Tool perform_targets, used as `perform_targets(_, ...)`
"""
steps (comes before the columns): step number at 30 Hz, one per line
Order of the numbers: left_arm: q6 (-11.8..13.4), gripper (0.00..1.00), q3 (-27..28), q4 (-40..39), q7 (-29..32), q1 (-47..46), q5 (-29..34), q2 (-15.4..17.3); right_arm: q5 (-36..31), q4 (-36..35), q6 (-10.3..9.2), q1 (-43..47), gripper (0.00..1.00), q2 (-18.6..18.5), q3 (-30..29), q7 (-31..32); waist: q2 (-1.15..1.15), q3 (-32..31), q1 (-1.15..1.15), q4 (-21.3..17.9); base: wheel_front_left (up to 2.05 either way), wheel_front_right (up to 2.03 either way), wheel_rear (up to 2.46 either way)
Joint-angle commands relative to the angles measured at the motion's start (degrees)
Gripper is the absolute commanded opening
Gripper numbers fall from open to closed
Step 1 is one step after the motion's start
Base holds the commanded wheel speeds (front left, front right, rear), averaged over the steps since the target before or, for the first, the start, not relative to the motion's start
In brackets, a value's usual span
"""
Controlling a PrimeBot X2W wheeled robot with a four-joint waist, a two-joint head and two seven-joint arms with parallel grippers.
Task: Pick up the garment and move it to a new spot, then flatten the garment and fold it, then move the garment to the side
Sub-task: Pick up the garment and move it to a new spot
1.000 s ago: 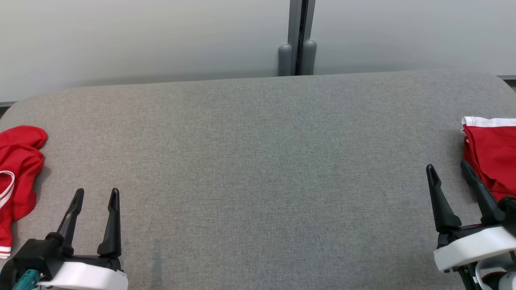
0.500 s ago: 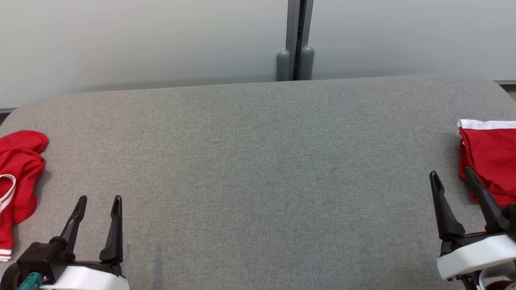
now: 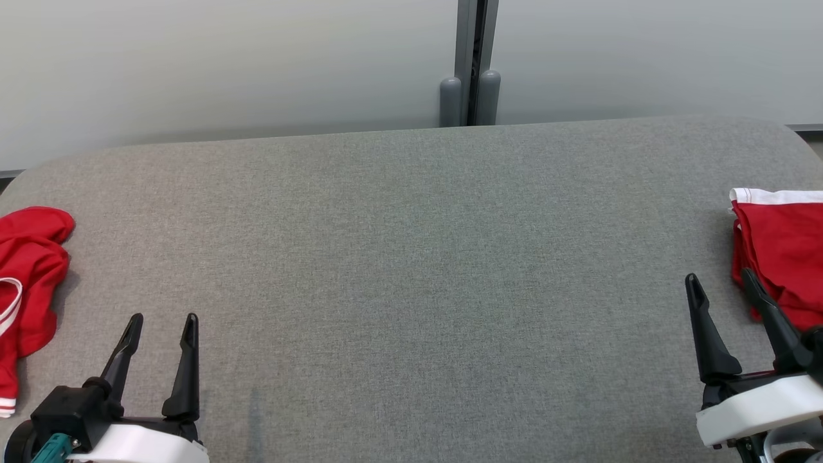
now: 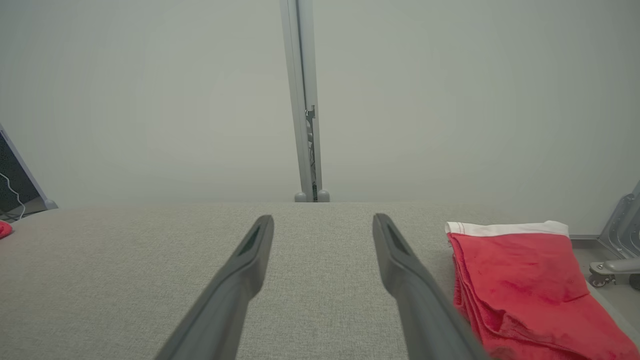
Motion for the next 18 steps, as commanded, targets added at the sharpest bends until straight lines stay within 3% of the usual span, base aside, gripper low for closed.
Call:
perform_targets(1,0.22,1.0,0.07,-0.03,0.01,-0.4,-0.14,0.37,-0.17,-0.3,0.02,0.18,1.0,-0.17,-0.21,0.01,0.0,0.04,0.0,0.02,0.0,0.0,0.0)
perform_targets(10,0.47,1.0,-0.04,0.58,-0.58,-1.48,-0.75,-0.09,-0.27,-0.59,0.02,1.11,1.0,-0.03,-0.78,0.39,0.0,-1.17,0.0,1.93,0.0,0.0,0.0)
perform_targets(18,0.5,1.0,0.54,0.83,-1.29,-1.95,-1.37,0.18,0.69,-2.66,0.02,1.48,1.0,-0.13,0.12,1.31,0.0,-2.22,0.0,9.11,0.0,0.0,0.0)
